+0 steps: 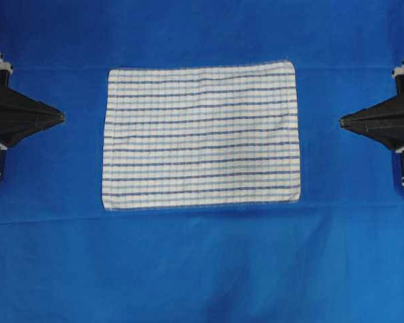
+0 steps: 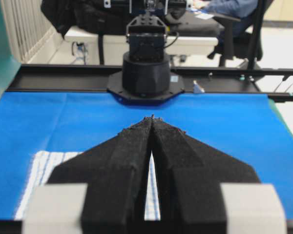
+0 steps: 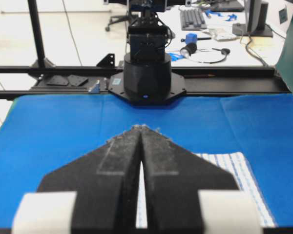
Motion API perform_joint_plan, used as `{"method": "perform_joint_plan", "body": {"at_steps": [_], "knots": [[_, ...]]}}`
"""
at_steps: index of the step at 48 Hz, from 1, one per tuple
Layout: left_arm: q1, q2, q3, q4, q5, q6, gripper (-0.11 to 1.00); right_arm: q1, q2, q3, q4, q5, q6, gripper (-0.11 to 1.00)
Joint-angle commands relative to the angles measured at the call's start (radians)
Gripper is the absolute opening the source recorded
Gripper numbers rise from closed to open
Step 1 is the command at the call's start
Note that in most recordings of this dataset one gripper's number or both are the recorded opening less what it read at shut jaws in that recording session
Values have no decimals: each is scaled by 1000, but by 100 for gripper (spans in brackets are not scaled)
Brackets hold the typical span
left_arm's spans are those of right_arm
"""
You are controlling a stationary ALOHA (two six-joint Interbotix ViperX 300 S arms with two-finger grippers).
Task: Fold the blue towel.
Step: 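Move both grippers to the towel's far corners and grasp them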
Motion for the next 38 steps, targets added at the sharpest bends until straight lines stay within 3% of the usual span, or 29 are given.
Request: {"method": "perform_joint_plan", "body": {"at_steps": [1,10,21,30,35,38], "knots": [[-2,12,-12,-31,26,-12,0,-6,9,-29,5,-9,6,0],[63,35,-9,-29,51,2,0,-86,46,-32,8,21,12,0],[222,155,-2,-34,71,-28,0,-305,150,-32,17,103,58,0],[331,275,-2,-34,64,-52,1,-431,296,-43,17,110,75,0],[390,347,-2,-34,52,-58,19,-485,388,-63,18,115,75,2],[419,387,0,-34,35,-58,38,-515,453,-83,17,118,74,16]]}}
